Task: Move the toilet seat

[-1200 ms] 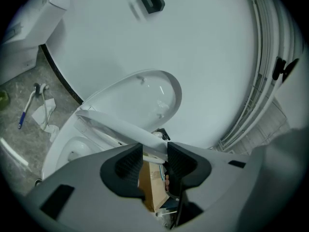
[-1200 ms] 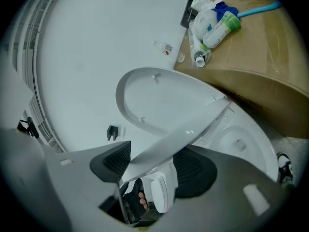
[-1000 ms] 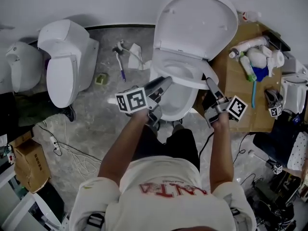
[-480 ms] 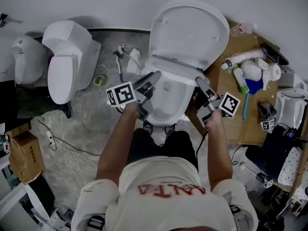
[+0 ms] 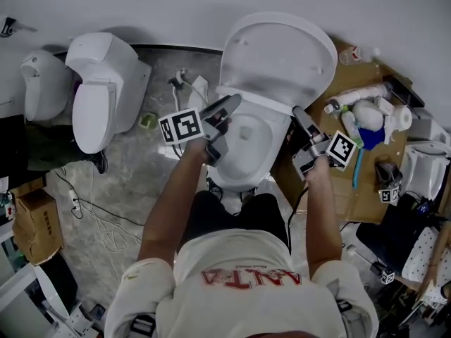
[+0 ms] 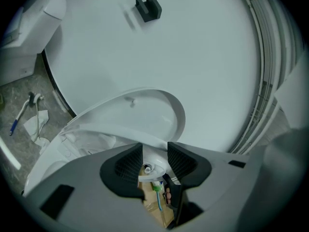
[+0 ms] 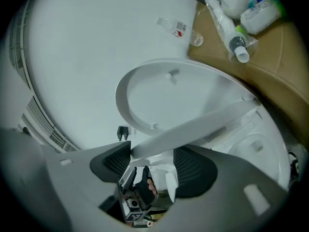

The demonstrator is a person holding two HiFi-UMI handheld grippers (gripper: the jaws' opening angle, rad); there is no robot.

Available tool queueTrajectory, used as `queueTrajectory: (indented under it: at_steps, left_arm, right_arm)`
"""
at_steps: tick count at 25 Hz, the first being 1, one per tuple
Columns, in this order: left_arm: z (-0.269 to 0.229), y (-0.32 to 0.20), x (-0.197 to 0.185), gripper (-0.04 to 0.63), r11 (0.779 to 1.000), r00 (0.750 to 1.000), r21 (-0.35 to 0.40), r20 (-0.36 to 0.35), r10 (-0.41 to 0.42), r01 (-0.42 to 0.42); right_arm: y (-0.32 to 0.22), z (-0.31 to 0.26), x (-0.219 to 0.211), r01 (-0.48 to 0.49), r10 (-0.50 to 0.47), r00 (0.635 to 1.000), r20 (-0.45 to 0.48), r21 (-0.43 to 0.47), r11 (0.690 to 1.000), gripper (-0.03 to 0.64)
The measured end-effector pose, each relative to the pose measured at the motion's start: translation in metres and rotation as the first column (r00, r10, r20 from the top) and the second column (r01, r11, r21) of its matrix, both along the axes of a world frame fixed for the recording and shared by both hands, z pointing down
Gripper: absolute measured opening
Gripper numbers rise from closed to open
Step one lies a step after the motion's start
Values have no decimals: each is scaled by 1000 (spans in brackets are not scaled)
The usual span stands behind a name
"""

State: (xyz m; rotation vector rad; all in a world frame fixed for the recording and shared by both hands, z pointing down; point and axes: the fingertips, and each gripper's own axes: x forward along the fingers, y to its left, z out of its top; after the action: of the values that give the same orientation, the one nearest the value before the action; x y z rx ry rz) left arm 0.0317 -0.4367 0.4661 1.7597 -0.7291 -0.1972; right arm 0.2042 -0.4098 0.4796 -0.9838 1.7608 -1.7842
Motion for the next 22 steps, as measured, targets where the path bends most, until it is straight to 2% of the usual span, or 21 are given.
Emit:
queueTrajectory:
  at_steps: [8, 22]
  left_arm:
    - [-3, -32, 9, 164, 1000, 1000, 21, 10, -13, 13]
    - [-3, -76, 23, 164, 999, 998, 43, 58, -32, 29]
  right_arm:
    - [-28, -3, 10, -46, 45, 999, 13, 49, 998, 268]
    - [-68, -3, 24, -133, 131, 991, 28, 70, 989, 268]
